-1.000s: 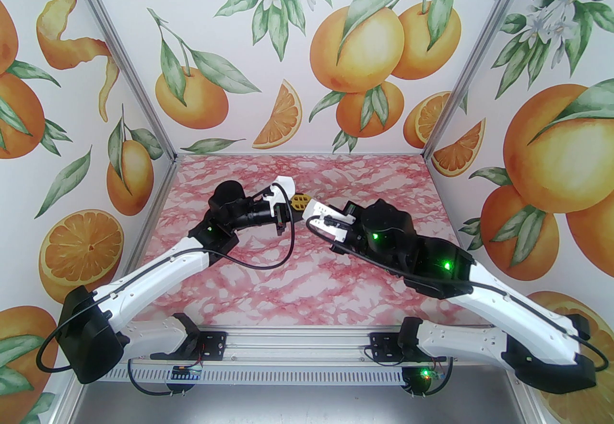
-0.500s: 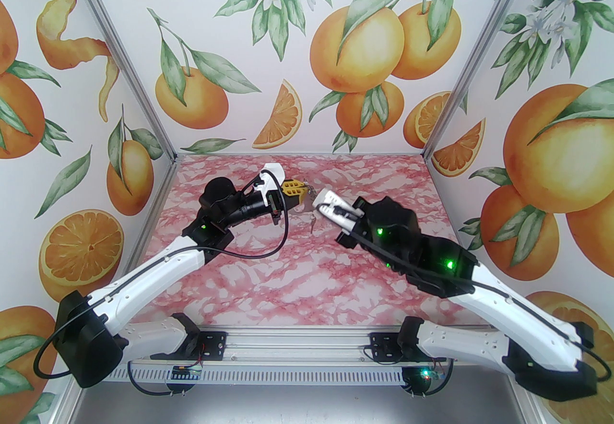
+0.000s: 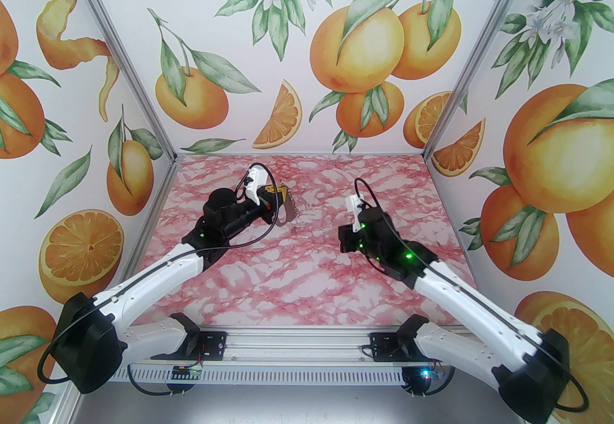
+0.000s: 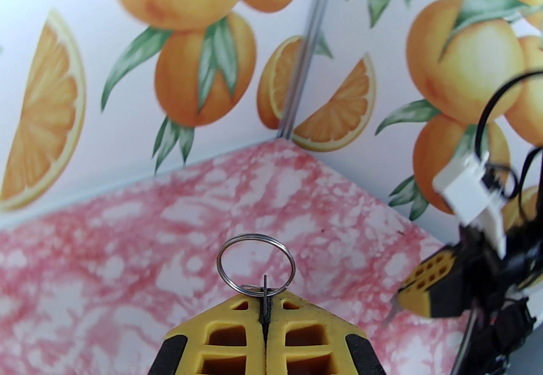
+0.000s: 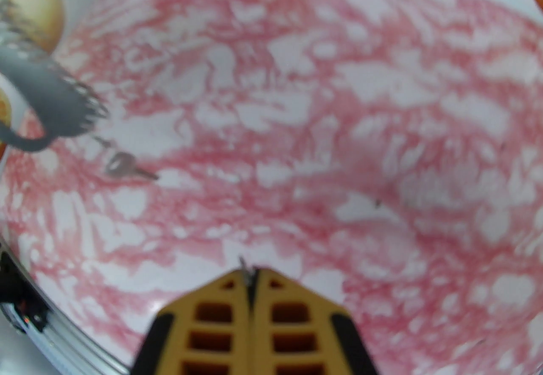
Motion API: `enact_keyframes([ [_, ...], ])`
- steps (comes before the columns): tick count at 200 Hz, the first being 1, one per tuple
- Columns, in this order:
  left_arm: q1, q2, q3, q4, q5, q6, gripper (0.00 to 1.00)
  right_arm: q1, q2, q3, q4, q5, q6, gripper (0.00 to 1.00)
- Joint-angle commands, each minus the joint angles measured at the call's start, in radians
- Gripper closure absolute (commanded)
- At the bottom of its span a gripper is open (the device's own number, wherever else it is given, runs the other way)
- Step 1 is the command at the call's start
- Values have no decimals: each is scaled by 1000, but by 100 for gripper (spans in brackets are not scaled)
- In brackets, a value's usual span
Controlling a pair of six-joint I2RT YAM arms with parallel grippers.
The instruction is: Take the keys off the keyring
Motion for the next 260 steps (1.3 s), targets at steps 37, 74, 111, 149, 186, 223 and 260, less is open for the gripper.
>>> enact_keyframes([
  [37,3,-5,-20,39,-81,-158,100,-5,101,-174,342,7,200,98],
  [74,3,47,2,76,-45,-223,100,-3,170,-207,408,-11,214,94],
  [111,3,60,21,79,-13,-238,100,-4,181,-233,420,-21,211,85],
  [149,5,66,54,56,12,-233,100,-13,169,-224,408,-66,163,71],
  [186,5,61,100,38,61,-264,100,-8,80,-256,562,-253,-18,56],
  [223,4,48,157,6,113,-291,100,-8,23,-319,766,-374,-160,48],
  [260,5,30,243,-90,156,-272,100,-6,22,-330,867,-509,-303,45],
])
